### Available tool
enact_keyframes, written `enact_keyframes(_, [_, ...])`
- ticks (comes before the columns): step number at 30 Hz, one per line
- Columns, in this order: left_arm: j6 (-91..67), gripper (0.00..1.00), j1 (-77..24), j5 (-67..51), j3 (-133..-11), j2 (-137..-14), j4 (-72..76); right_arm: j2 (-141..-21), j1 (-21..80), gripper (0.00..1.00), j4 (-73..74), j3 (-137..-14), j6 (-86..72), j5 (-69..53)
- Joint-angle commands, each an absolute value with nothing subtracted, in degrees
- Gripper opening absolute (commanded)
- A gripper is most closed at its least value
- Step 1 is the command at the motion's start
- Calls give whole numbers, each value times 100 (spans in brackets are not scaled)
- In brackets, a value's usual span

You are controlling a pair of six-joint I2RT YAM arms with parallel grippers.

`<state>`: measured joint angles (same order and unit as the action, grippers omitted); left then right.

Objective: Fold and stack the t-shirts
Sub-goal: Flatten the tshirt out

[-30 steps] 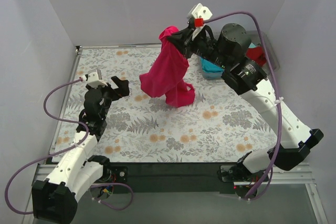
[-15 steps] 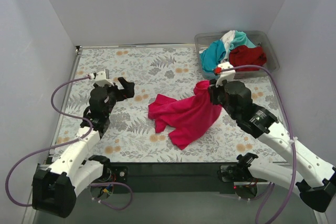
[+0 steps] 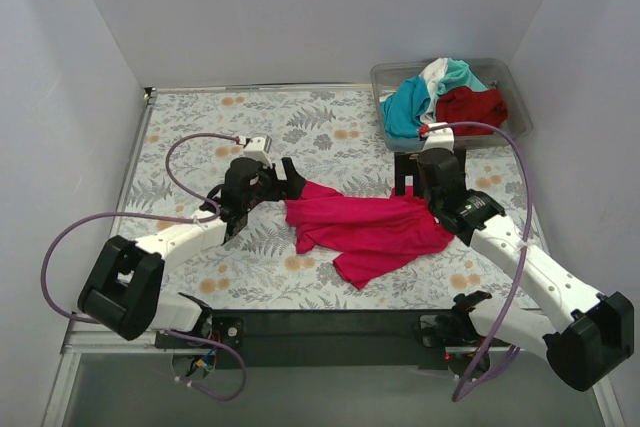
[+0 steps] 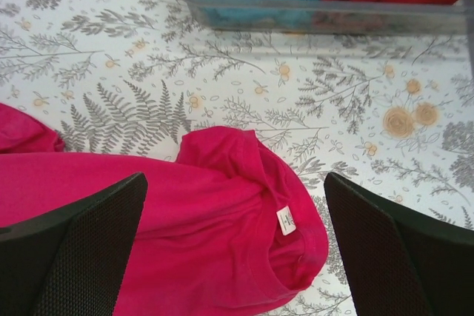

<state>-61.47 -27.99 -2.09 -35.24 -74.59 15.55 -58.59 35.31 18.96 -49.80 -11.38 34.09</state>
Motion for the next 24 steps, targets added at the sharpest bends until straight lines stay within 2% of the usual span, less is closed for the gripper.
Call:
enact_keyframes(1, [-6178, 85, -2839, 210, -3884, -7882, 1381, -6002, 3077, 95, 1301, -4791, -1230, 2482])
enact_keyframes(9, [-6749, 80, -2839, 317, -4026, -8069, 466, -6091, 2839, 94, 1213, -4685, -1230, 2206])
enact_keyframes(17, [-7145, 78, -2839, -456, -3472, -8086, 826, -6407, 2698, 94, 1029, -4667, -1274, 1978])
enact_keyframes(24, [-7172, 67, -2839, -580, -3472, -8384, 1265, -6653, 2637, 94, 923, -4649, -1283, 1916])
